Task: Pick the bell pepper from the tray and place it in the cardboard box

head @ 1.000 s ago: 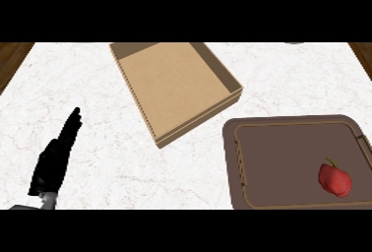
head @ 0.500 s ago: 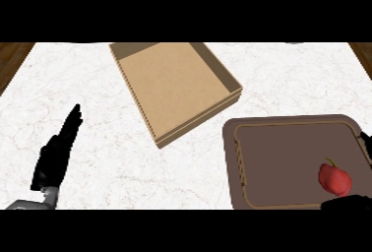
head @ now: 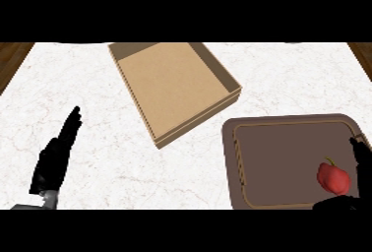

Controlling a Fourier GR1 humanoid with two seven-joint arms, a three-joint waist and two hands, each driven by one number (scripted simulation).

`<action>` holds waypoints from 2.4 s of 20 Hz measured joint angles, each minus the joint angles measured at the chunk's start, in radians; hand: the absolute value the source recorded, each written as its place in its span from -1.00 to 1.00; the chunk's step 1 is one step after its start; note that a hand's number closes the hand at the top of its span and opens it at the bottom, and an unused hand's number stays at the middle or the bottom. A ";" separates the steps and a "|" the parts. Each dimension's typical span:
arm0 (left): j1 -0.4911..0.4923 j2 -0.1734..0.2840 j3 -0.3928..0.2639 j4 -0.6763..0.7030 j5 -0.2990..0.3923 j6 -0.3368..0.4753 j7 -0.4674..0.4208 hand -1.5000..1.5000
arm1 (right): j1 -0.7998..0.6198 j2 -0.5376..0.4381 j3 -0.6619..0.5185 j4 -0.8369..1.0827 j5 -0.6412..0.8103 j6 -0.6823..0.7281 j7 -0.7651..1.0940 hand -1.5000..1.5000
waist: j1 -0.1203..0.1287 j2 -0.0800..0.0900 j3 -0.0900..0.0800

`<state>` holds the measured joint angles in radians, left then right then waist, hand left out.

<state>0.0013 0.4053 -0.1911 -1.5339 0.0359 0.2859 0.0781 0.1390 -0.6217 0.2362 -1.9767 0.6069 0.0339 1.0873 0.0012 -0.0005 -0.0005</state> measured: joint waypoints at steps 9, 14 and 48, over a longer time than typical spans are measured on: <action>0.008 -0.038 0.044 0.020 -0.039 -0.042 -0.019 0.00 | 0.020 0.099 -0.044 0.029 0.084 0.032 -0.035 -1.00 | -0.002 0.000 0.000; -0.004 -0.072 0.055 0.007 -0.076 -0.052 0.012 0.00 | 0.008 0.155 -0.069 0.076 0.131 0.045 -0.063 -1.00 | -0.002 0.000 0.000; -0.008 -0.155 0.167 -0.013 -0.162 -0.182 0.017 0.00 | -0.172 0.242 -0.086 0.265 0.421 0.095 -0.313 1.00 | 0.022 0.004 0.000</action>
<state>-0.0064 0.2500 -0.0240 -1.5474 -0.1257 0.1036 0.0953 -0.0330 -0.3801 0.1505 -1.7112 1.0279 0.1284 0.7747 0.0235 0.0034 -0.0005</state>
